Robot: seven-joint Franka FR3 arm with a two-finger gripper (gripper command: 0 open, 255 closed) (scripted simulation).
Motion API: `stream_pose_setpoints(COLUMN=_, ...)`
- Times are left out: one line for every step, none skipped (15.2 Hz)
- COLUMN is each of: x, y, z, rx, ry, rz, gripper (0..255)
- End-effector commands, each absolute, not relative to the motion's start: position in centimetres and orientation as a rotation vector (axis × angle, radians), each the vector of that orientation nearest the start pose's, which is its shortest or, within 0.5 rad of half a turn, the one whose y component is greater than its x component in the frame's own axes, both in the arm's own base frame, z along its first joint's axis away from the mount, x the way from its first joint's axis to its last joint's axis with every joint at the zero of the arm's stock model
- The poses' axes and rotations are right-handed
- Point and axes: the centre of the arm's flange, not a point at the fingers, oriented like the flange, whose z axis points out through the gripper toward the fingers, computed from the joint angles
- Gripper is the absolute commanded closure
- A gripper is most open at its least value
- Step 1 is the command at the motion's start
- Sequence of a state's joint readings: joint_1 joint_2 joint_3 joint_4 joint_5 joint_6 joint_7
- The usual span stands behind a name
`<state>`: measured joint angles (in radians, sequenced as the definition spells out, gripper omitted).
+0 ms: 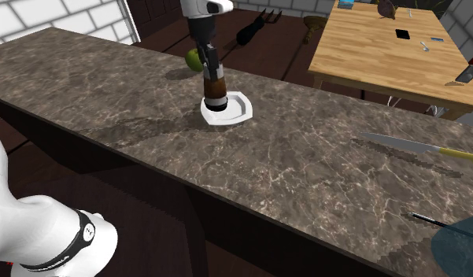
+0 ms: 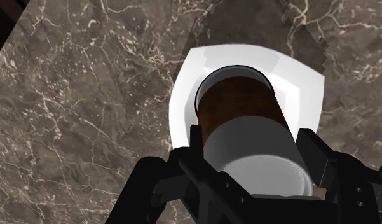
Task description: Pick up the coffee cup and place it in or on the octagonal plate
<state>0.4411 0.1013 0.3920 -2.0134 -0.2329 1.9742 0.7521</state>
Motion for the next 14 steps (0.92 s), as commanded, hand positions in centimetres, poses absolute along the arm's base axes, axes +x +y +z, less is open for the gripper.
stream_pose_setpoints(x=38.8, y=40.1, z=40.9, rx=-3.338, ry=-0.314, rz=-0.049, gripper=255)
stream_pose_setpoints(x=38.8, y=40.1, z=41.4, rx=-3.338, ry=-0.314, rz=-0.049, gripper=255)
stream_pose_setpoints(x=38.8, y=40.1, z=42.0, rx=-3.338, ry=-0.314, rz=-0.049, gripper=255)
stream_pose_setpoints(x=38.8, y=40.1, z=42.5, rx=-3.338, ry=-0.314, rz=-0.049, gripper=255)
stream_pose_setpoints(x=38.8, y=40.1, z=43.0, rx=-3.338, ry=-0.314, rz=-0.049, gripper=255)
stream_pose_setpoints(x=38.8, y=40.1, z=43.6, rx=-3.338, ry=-0.314, rz=-0.049, gripper=255)
stream_pose_setpoints(x=38.8, y=40.1, z=44.1, rx=-3.338, ry=-0.314, rz=-0.049, gripper=255)
stream_pose_setpoints(x=38.8, y=40.1, z=44.6, rx=-3.338, ry=-0.314, rz=-0.049, gripper=255)
stream_pose_setpoints(x=39.8, y=40.3, z=45.5, rx=-3.338, ry=-0.314, rz=-0.049, gripper=255)
stream_pose_setpoints(x=40.8, y=40.4, z=46.3, rx=-3.338, ry=-0.314, rz=-0.049, gripper=255)
stream_pose_setpoints(x=41.8, y=40.6, z=47.2, rx=-3.338, ry=-0.314, rz=-0.049, gripper=255)
stream_pose_setpoints(x=42.8, y=40.7, z=48.0, rx=-3.338, ry=-0.314, rz=-0.049, gripper=255)
stream_pose_setpoints(x=43.2, y=40.8, z=48.4, rx=-3.338, ry=-0.314, rz=-0.049, gripper=255)
stream_pose_setpoints(x=43.2, y=40.8, z=47.9, rx=-3.338, ry=-0.314, rz=-0.049, gripper=255)
